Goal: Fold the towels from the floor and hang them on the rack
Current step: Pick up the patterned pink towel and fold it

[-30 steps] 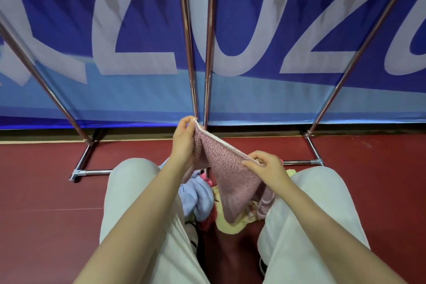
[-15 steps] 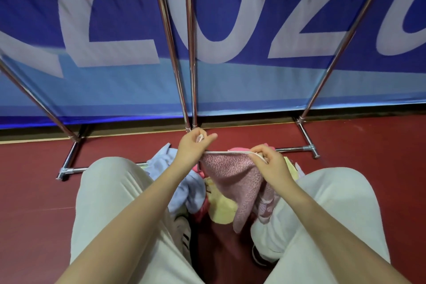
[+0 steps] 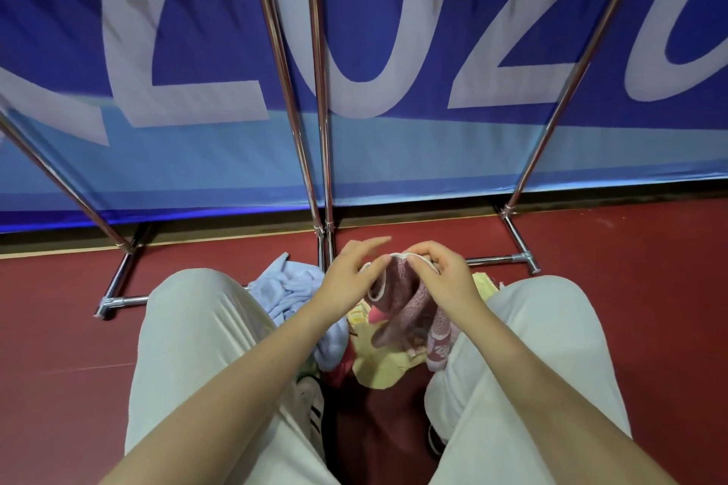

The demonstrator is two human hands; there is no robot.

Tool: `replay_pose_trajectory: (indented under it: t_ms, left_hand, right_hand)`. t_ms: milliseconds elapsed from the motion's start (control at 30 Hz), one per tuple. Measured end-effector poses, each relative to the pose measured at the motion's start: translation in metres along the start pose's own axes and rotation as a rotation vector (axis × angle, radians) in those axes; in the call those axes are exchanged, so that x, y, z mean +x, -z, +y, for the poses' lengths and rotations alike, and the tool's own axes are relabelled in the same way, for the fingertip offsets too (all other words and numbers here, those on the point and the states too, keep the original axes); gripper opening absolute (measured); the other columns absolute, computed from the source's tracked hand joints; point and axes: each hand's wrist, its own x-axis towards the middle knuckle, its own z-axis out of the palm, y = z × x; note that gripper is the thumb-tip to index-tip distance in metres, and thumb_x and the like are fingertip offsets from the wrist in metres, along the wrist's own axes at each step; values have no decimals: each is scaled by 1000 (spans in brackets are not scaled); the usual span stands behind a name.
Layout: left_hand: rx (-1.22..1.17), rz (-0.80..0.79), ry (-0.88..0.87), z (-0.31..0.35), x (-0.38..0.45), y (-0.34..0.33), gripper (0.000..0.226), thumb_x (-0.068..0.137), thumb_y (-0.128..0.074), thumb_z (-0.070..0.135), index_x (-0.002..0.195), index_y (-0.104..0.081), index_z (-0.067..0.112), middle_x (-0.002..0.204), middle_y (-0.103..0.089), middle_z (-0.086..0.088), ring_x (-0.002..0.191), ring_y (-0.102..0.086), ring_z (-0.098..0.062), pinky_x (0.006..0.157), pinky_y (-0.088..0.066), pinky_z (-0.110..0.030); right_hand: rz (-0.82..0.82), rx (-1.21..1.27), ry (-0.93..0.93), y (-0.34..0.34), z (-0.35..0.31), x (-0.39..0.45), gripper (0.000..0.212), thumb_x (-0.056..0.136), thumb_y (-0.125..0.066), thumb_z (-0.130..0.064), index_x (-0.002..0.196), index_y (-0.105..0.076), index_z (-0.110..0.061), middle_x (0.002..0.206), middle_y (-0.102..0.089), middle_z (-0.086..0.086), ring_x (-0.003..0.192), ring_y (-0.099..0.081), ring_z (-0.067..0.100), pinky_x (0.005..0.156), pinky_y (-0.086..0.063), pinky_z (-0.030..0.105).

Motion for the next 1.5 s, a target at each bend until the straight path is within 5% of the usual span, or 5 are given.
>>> replay_pose_trajectory:
  t_ms: [233,700,933,1367,1500]
  left_hand:
    - [-150,44,103,9,-18,-14,13,87,-62,38,74,-61,34,70,-64,3,67,-59,-18,66,-45,-37]
    - [-184,204,90,14,-16,6,20,94,-57,9,79,-66,19,80,-66,12,75,-57,6,75,-43,-11]
    - [-266,450,196,12,-6,31,15,94,-57,11,84,-67,9,82,-66,3,73,-56,6,70,-41,-5]
    - [-504,781,390,2,-1,68,14,96,-52,11,92,-65,9,79,-62,5,73,-55,-6,63,-45,-10]
    - [-568,846,431,-4,-1,80,15,94,-52,10,90,-66,11,79,-63,4,76,-56,-10,68,-46,-18]
  right_hand:
    - [31,16,-5,0,-3,-6,15,91,-60,-6,86,-68,-18,85,-68,-9,83,-61,-1,76,-44,12]
    - [-71,-253,-48,6,19,-19,6,88,-68,-19,91,-71,-15,67,-54,-18,70,-54,-14,66,-38,6]
    - [-147,-426,-13,16,36,-21,17,98,-51,-27,98,-67,-20,72,-61,-8,68,-54,9,63,-38,23]
    - [-81,-563,-64,25,37,-20,18,94,-58,-34,103,-69,-23,78,-66,-9,67,-53,9,56,-35,12]
    - [-62,-554,-115,33,41,-20,20,94,-56,-36,104,-70,-25,87,-71,-4,80,-62,18,66,-43,29]
